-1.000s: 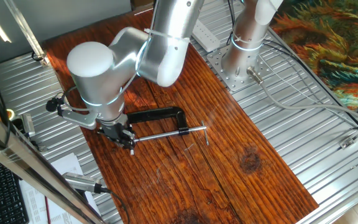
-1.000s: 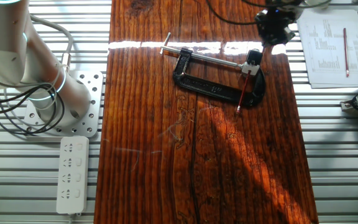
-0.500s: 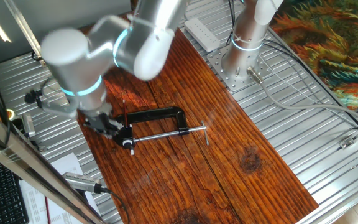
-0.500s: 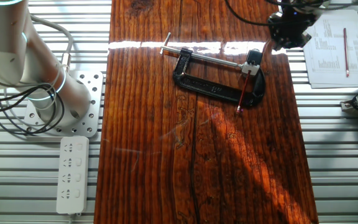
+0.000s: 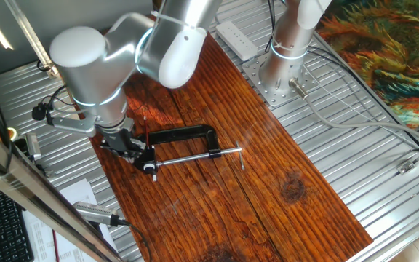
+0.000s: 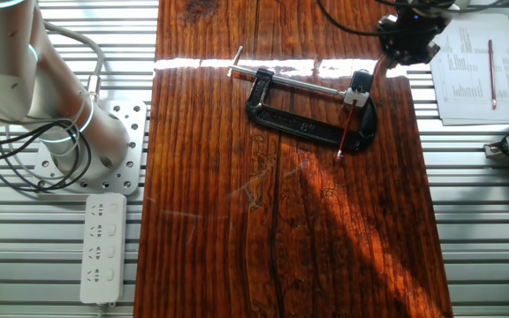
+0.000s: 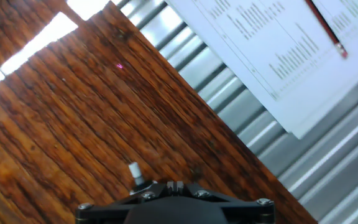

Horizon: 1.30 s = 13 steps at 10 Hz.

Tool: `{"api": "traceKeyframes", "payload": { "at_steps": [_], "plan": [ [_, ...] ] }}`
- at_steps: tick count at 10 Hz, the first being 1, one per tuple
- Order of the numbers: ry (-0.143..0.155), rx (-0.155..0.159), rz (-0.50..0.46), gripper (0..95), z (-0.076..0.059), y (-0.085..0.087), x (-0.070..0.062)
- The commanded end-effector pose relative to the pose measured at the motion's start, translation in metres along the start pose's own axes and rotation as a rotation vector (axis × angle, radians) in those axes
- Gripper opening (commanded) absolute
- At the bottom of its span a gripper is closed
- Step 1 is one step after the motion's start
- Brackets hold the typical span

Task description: Sharpen the pencil with a pencil sharpener

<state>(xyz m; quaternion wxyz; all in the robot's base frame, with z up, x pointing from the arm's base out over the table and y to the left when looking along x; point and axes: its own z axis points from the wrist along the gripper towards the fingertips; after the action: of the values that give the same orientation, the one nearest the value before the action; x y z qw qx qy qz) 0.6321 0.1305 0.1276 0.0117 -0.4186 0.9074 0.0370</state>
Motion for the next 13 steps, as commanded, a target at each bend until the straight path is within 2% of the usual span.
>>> {"api": "traceKeyframes", "payload": {
  "at_steps": [1, 4, 6, 7, 8, 9, 10, 11, 13],
  "plan": [
    [0.011, 0.003, -0.016, 0.0, 0.007, 0.006, -0.001],
    [0.003, -0.002, -0.017, 0.0, 0.014, 0.01, -0.002],
    [0.01, 0.005, -0.065, 0.0, 0.014, 0.01, -0.002],
    [0.025, 0.012, -0.098, 0.0, 0.014, 0.01, -0.002],
    [0.065, 0.041, -0.134, 0.0, 0.014, 0.01, -0.002],
    [0.077, 0.048, -0.167, 0.0, 0.014, 0.01, -0.002],
    [0.068, 0.04, -0.191, 0.0, 0.014, 0.01, -0.002],
    [0.064, 0.04, -0.191, 0.0, 0.01, 0.016, 0.009],
    [0.035, 0.019, -0.188, 0.0, 0.011, 0.018, 0.01]
  ]
}}
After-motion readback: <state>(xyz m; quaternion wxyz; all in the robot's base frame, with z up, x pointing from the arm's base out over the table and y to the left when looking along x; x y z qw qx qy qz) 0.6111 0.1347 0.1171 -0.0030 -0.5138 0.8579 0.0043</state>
